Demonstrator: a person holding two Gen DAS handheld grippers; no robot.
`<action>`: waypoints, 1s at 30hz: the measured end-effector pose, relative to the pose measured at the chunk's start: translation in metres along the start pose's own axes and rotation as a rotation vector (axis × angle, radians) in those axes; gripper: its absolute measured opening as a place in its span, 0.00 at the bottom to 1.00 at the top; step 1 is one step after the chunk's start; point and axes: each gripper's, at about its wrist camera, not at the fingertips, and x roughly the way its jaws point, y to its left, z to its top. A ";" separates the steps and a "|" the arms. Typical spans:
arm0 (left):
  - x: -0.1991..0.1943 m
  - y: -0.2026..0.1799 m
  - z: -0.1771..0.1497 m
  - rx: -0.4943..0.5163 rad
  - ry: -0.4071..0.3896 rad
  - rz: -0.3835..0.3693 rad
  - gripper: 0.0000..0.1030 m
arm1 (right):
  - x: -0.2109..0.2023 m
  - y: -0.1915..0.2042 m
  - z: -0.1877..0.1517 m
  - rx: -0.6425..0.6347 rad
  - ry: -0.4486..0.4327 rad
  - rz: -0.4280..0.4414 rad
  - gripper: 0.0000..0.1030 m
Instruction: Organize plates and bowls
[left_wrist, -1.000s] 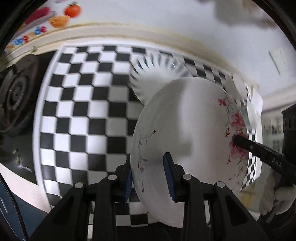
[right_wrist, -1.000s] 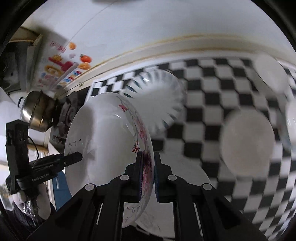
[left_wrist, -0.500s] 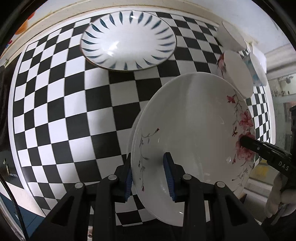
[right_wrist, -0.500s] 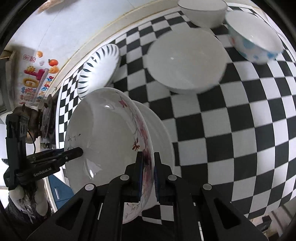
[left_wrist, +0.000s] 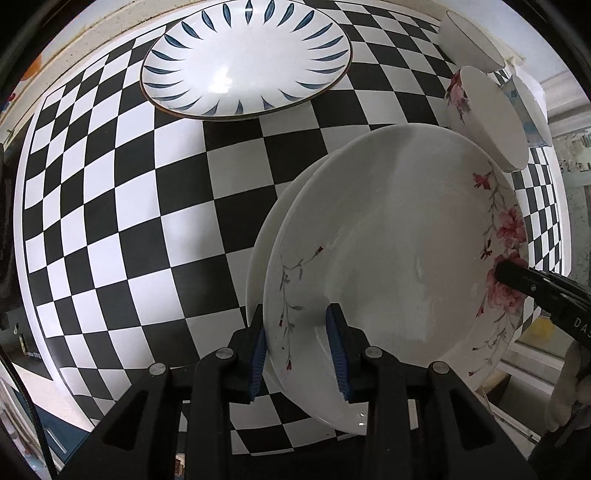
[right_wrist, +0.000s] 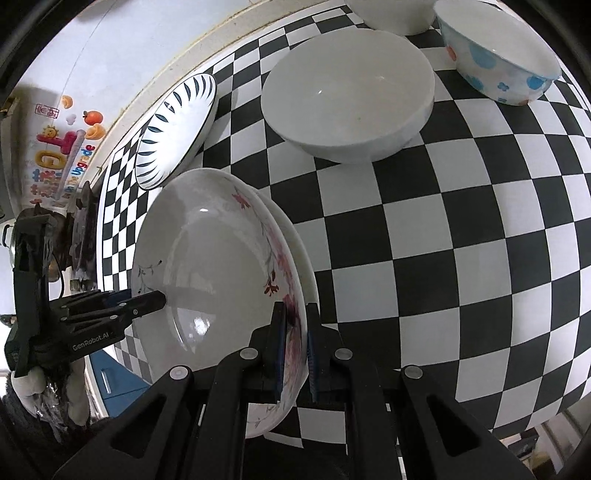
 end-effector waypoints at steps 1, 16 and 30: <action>0.000 -0.001 -0.001 0.000 0.001 0.000 0.27 | 0.000 0.001 0.001 -0.006 0.001 -0.003 0.11; -0.004 -0.005 -0.009 -0.014 -0.003 0.019 0.27 | 0.015 0.009 0.002 -0.051 0.094 -0.116 0.14; -0.114 0.079 0.049 -0.263 -0.244 -0.070 0.47 | -0.068 0.071 0.050 -0.121 -0.048 -0.050 0.49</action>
